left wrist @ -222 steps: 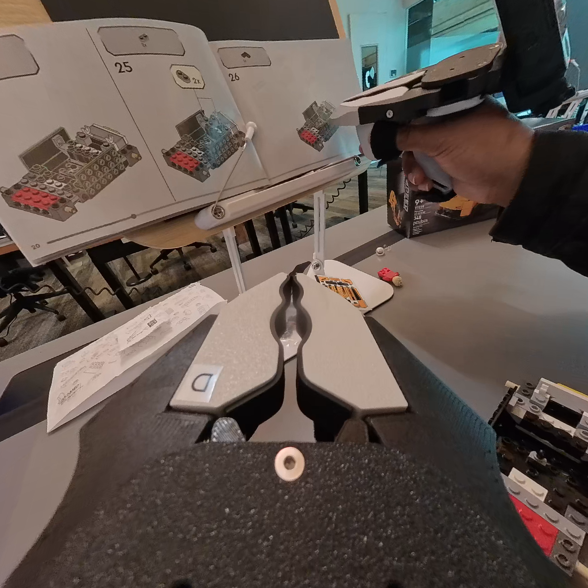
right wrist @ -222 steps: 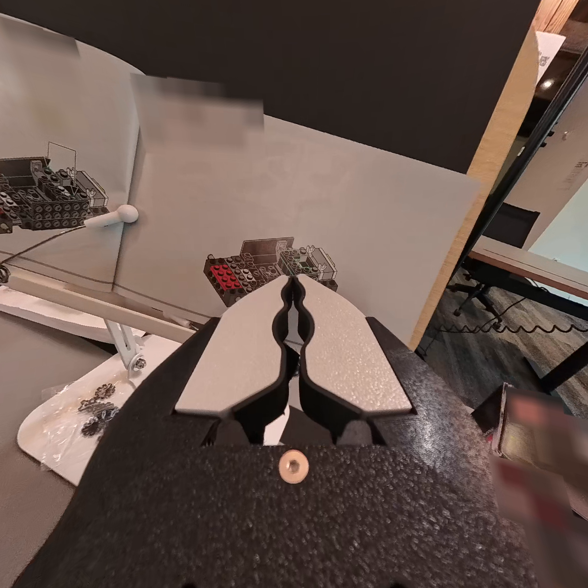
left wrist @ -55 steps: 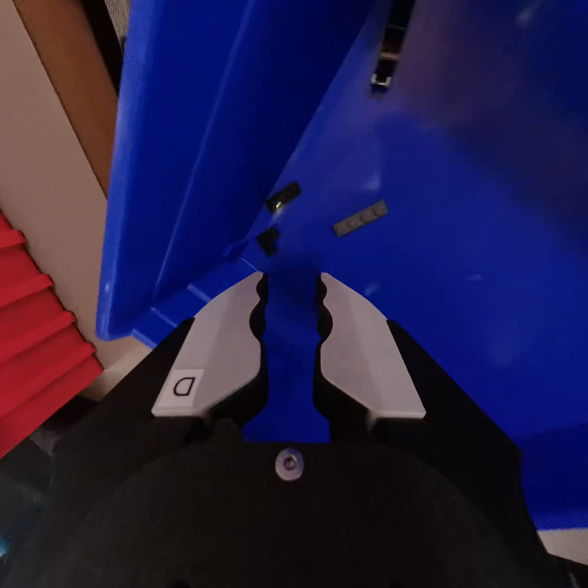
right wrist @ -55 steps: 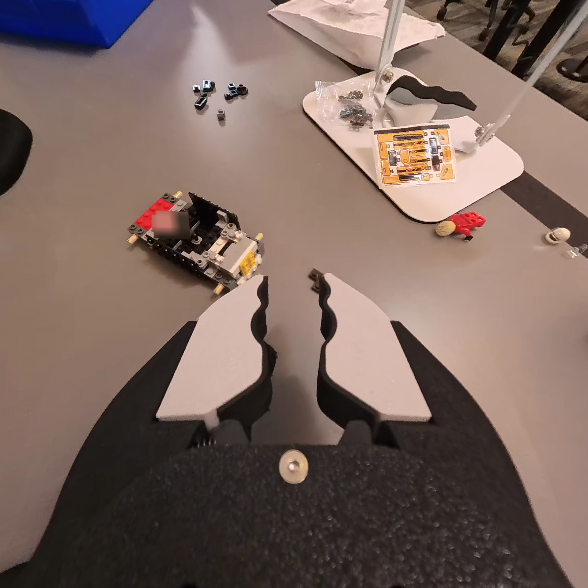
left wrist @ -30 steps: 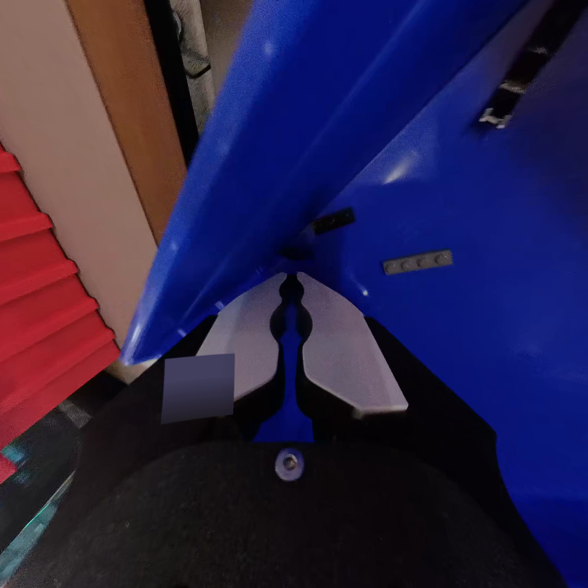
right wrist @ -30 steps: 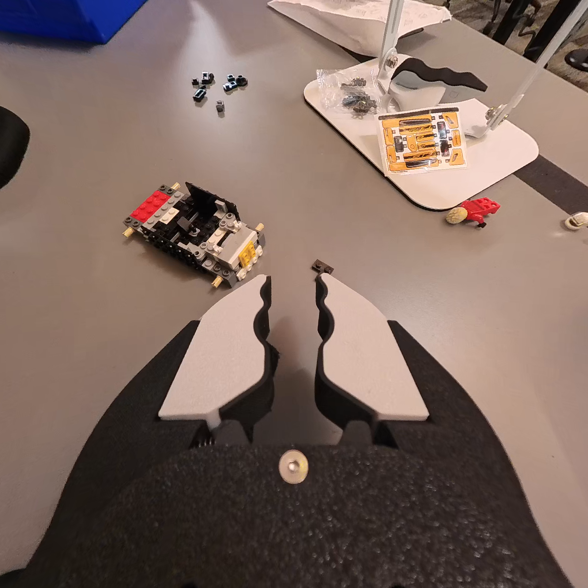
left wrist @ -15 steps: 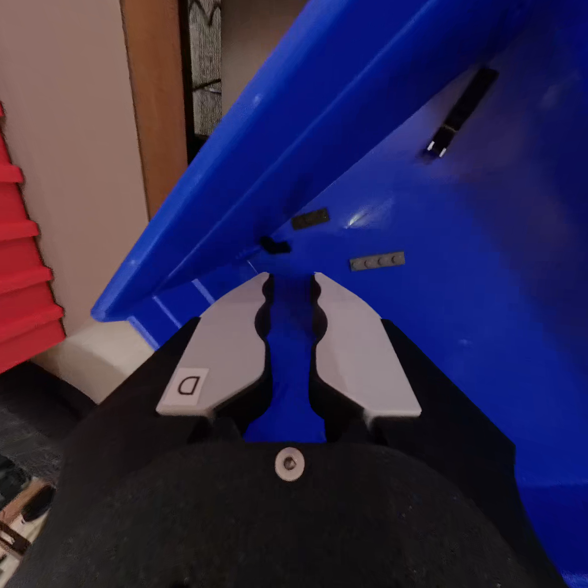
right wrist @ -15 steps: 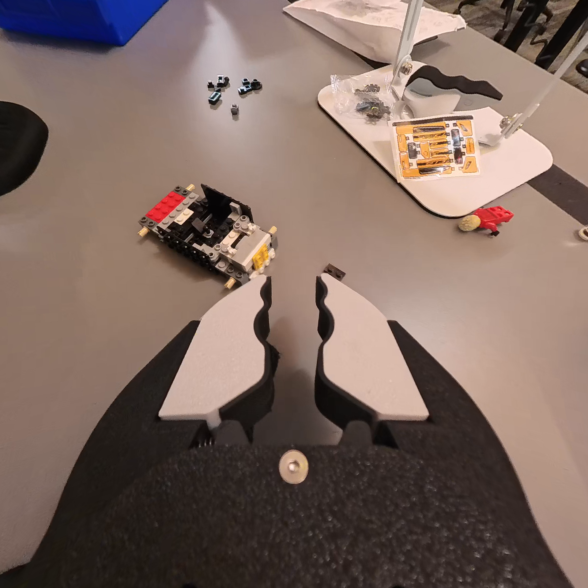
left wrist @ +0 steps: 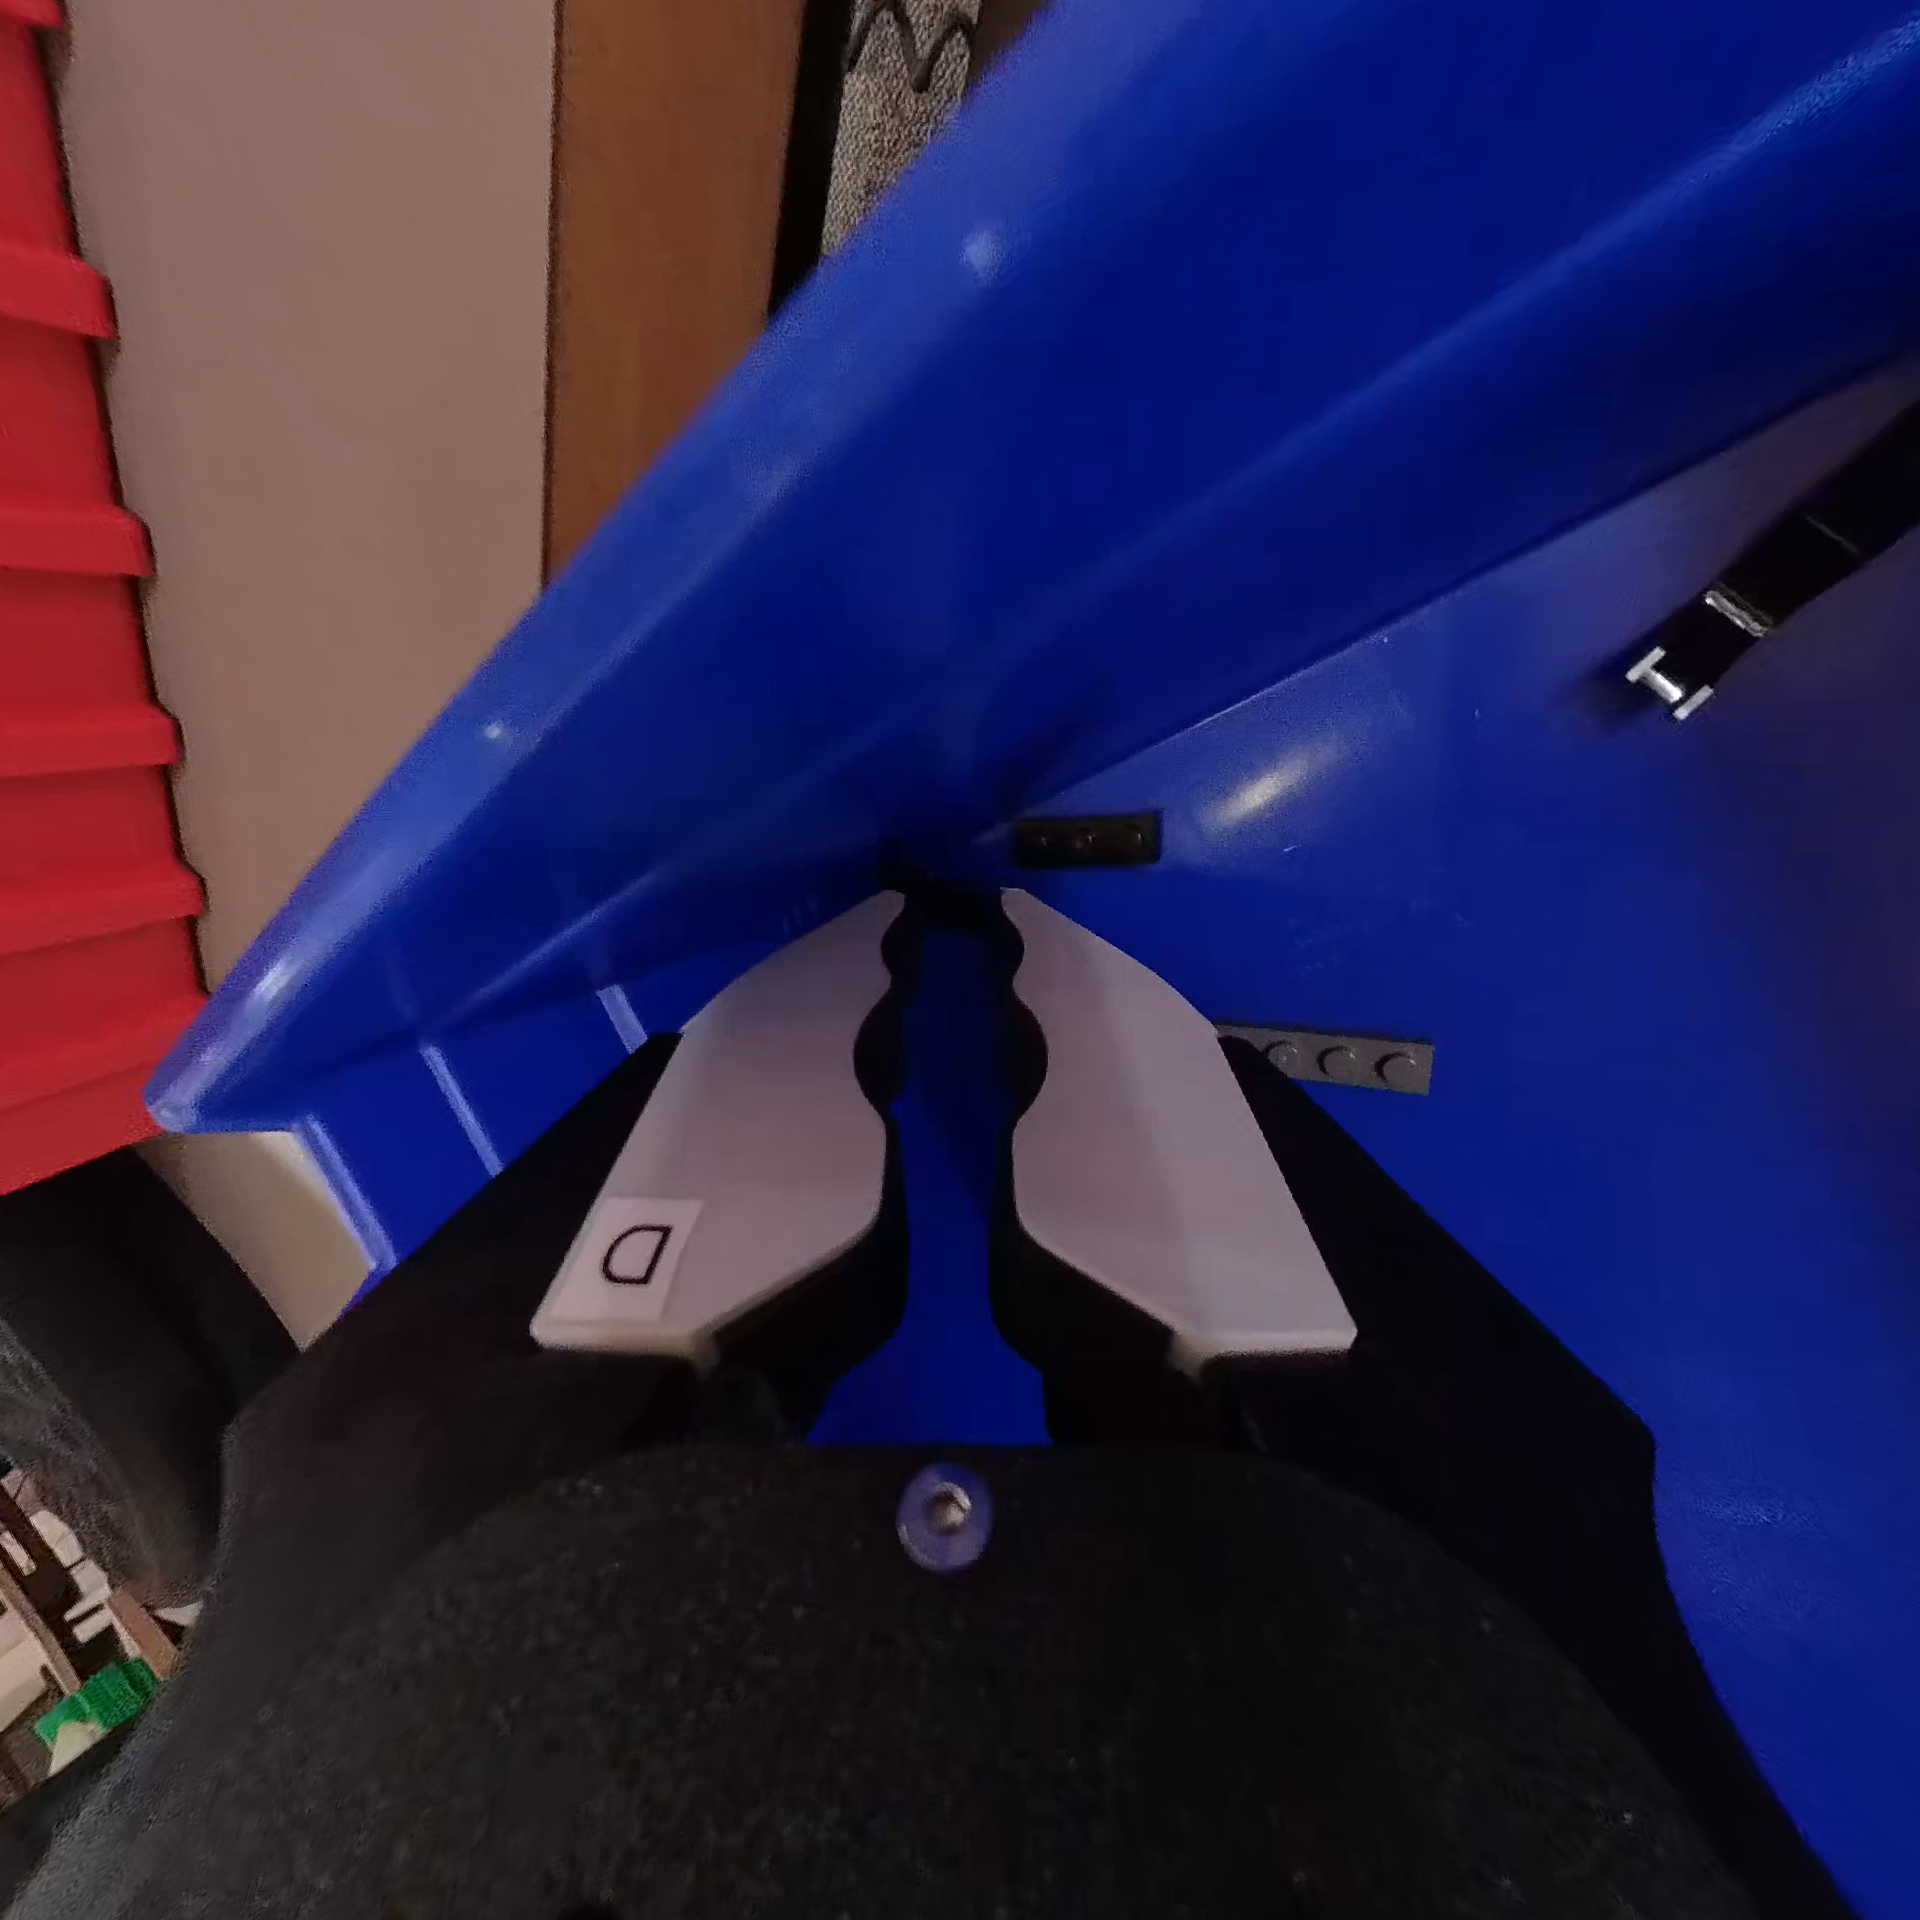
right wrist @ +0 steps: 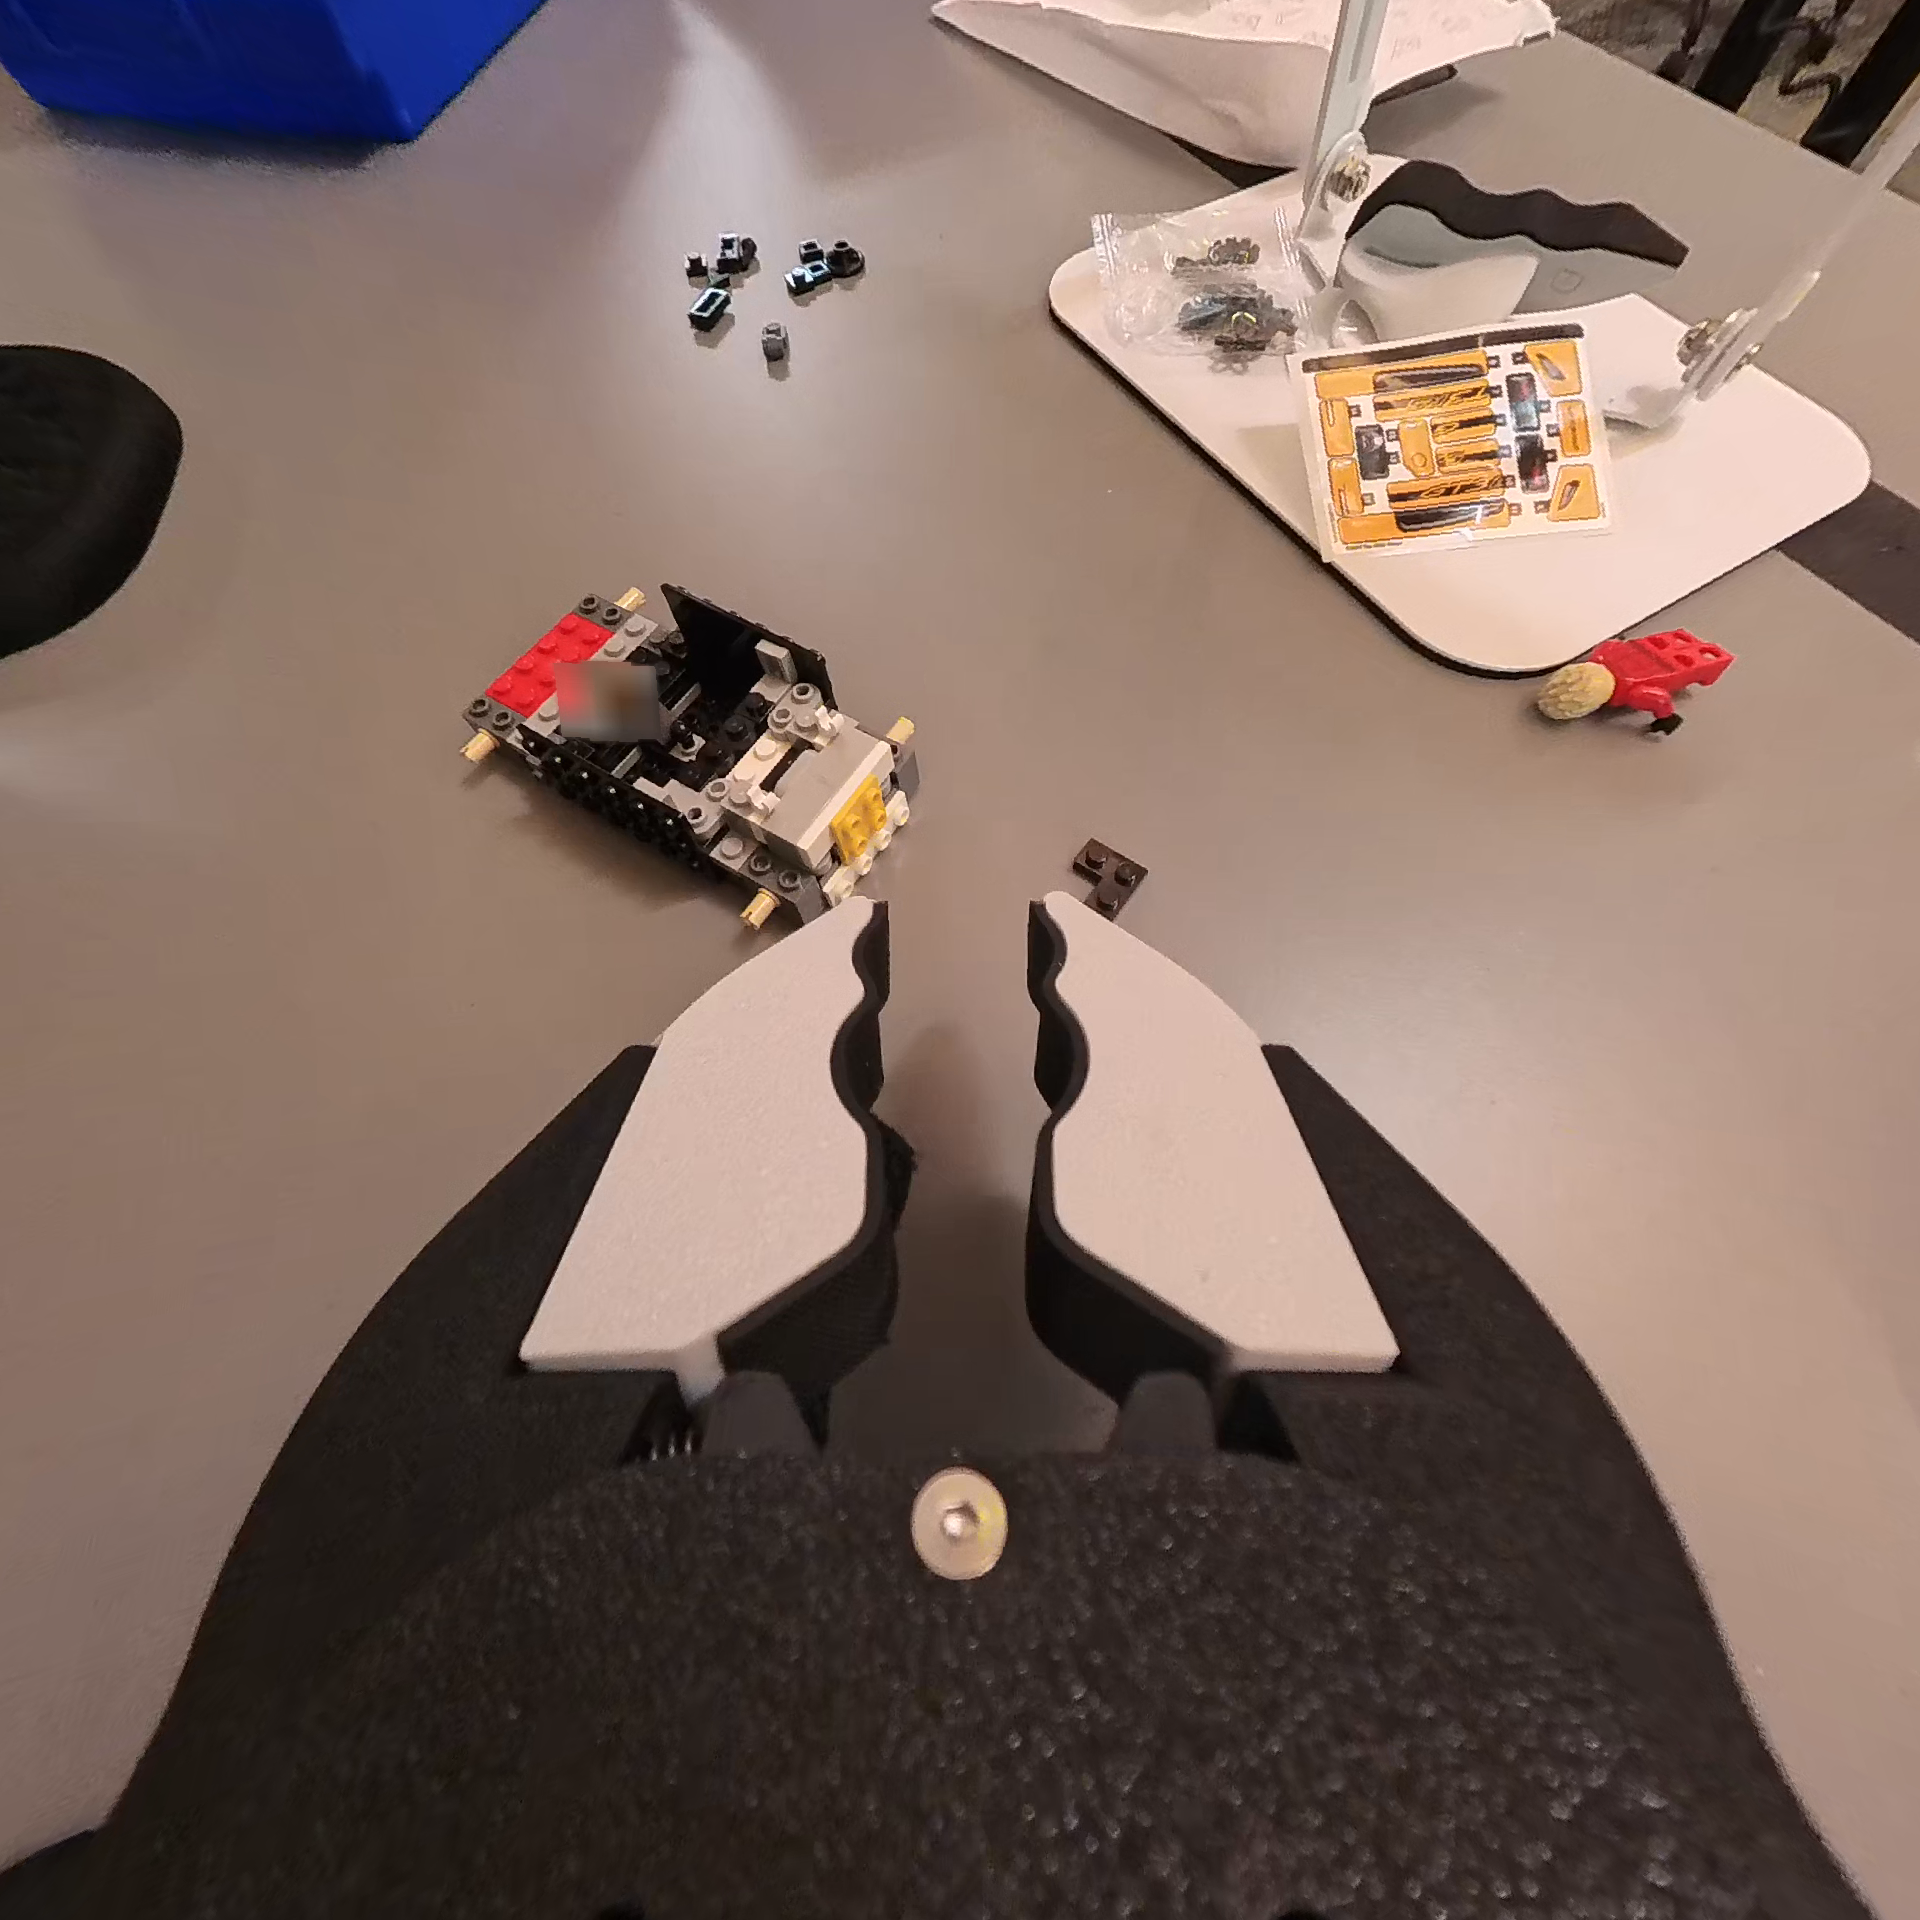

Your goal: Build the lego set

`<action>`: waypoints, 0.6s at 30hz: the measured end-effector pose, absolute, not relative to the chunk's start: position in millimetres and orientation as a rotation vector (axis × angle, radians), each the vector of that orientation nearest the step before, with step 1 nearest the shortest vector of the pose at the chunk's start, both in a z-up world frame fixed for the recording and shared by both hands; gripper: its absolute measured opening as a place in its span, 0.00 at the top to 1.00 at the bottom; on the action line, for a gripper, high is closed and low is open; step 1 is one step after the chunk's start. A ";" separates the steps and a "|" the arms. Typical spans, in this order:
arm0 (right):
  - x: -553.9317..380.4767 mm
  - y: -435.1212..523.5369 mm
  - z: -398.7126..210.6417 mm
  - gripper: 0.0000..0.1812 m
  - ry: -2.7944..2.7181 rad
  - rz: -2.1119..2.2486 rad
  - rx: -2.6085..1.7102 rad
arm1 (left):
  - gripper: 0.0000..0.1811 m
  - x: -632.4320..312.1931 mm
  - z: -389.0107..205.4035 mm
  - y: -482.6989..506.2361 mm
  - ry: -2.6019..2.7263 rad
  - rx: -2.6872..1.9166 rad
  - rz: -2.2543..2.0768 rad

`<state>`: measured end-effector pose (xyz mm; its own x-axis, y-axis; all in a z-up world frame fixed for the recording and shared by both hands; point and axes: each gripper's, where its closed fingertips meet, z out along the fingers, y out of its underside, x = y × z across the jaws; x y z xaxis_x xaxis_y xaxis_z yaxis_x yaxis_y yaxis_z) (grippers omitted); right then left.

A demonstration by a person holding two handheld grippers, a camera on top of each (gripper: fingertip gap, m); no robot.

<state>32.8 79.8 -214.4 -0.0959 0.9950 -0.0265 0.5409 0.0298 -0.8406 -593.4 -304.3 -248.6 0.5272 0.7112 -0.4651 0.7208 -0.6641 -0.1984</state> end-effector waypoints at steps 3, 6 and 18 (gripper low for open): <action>32.3 79.5 -214.7 0.86 -1.702 0.960 -1.570 | 0.95 -591.2 -245.4 -304.5 1.227 2.761 -0.825; 32.4 79.1 -214.6 0.86 -1.703 0.961 -1.568 | 0.97 -582.8 -230.1 -296.8 1.213 2.851 -0.780; 29.5 69.0 -195.8 0.86 -1.685 1.003 -1.477 | 0.99 -444.7 -101.6 -188.1 1.101 3.889 0.333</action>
